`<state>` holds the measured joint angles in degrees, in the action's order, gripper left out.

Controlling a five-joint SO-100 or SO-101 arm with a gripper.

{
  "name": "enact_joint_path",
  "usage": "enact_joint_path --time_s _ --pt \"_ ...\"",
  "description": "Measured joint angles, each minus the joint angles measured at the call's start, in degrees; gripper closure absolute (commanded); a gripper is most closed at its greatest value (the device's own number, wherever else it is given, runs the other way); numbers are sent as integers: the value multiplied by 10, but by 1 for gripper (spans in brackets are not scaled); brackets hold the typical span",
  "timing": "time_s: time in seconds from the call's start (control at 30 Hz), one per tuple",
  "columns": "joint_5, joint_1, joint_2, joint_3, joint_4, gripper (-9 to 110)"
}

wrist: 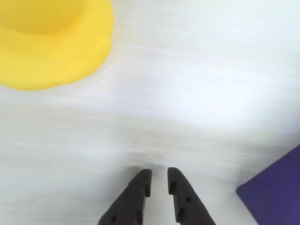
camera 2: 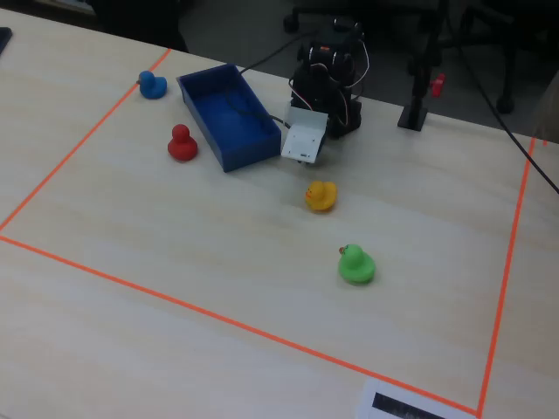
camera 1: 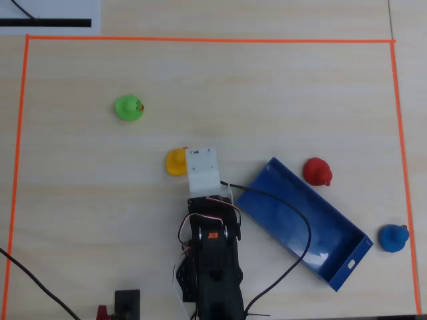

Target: Grasp red duck and put it into box.

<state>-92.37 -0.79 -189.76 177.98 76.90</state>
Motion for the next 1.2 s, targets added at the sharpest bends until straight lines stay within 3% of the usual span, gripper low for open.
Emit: enact_joint_path --time_s 0.4,0.9,1.2 --pt "-2 -34 124 -62 -127 101" --pt "36 -133 596 -663 -124 101" --pt "25 -299 815 -918 -221 84"
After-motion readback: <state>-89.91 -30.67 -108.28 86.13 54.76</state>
